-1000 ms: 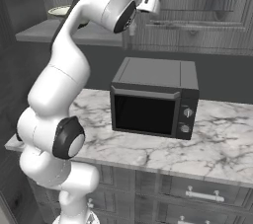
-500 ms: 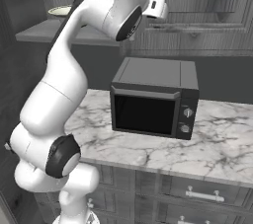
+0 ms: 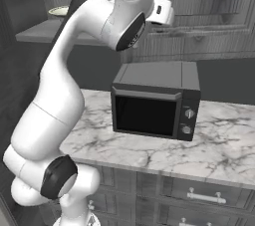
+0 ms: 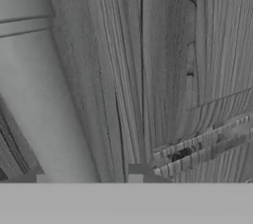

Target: Move the bowls from the cabinet to the plates on the dining table.

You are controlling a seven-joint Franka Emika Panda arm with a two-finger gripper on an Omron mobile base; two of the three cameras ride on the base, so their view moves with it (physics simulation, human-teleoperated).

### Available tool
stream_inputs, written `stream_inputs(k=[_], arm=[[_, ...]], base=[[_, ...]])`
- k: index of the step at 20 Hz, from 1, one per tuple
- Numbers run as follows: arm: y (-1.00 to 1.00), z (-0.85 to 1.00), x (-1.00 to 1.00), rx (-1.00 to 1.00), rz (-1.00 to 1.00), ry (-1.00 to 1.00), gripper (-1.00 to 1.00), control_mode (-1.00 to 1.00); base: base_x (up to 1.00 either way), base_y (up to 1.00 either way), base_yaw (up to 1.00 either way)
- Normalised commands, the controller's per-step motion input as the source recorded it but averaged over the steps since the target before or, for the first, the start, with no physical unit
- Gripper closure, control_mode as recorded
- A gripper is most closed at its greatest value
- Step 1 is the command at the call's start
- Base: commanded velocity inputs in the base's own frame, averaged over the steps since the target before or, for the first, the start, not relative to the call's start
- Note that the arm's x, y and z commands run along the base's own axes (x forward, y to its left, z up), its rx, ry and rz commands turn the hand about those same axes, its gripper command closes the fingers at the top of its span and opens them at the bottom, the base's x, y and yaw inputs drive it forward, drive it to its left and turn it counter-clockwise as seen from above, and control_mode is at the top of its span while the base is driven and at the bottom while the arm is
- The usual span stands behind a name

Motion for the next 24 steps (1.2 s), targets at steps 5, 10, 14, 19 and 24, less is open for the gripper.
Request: stream_inputs(k=[5,10,14,19,24], arm=[[-0.56,0.0,-0.95,0.0,0.0,0.0,1.0,-1.0],[-0.56,0.0,-0.94,0.0,0.0,0.0,1.0,-1.0],[-0.53,-0.01,-0.86,0.0,0.0,0.0,1.0,-1.0],[-0.59,-0.02,-0.73,0.0,0.0,0.0,1.0,-1.0],[-0.6,-0.09,-0.62,-0.01,0.0,0.0,1.0,-1.0]], base=[[0.0,0.0,0.0],[0.0,0.0,0.0],[0.0,0.0,0.0],[0.0,0.0,0.0],[0.0,0.0,0.0]])
